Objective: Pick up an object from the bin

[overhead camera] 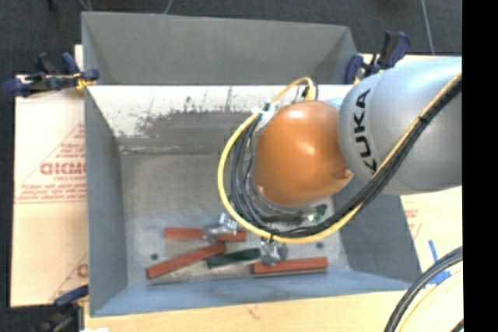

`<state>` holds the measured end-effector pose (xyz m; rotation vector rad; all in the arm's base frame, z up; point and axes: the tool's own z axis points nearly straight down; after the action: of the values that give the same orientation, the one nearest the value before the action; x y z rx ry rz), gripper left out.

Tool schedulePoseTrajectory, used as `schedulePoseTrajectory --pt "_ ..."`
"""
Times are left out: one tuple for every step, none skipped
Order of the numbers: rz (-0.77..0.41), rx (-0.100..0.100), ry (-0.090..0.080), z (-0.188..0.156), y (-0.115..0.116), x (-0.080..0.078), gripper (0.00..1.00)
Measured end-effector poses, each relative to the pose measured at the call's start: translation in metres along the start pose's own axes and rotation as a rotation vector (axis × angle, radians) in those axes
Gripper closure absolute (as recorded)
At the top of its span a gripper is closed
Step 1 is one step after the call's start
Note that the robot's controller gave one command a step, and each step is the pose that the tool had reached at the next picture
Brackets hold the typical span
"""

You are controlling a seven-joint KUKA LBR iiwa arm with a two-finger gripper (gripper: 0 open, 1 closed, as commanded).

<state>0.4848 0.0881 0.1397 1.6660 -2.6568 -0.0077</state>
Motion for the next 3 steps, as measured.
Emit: schedulePoseTrajectory --pt "0.004 0.004 -0.005 0.072 0.011 -0.022 0.0" --pt "0.007 0.017 -0.016 0.065 0.006 -0.025 1.0" --pt "-0.029 0.016 -0.009 -0.056 -0.008 -0.026 1.0"
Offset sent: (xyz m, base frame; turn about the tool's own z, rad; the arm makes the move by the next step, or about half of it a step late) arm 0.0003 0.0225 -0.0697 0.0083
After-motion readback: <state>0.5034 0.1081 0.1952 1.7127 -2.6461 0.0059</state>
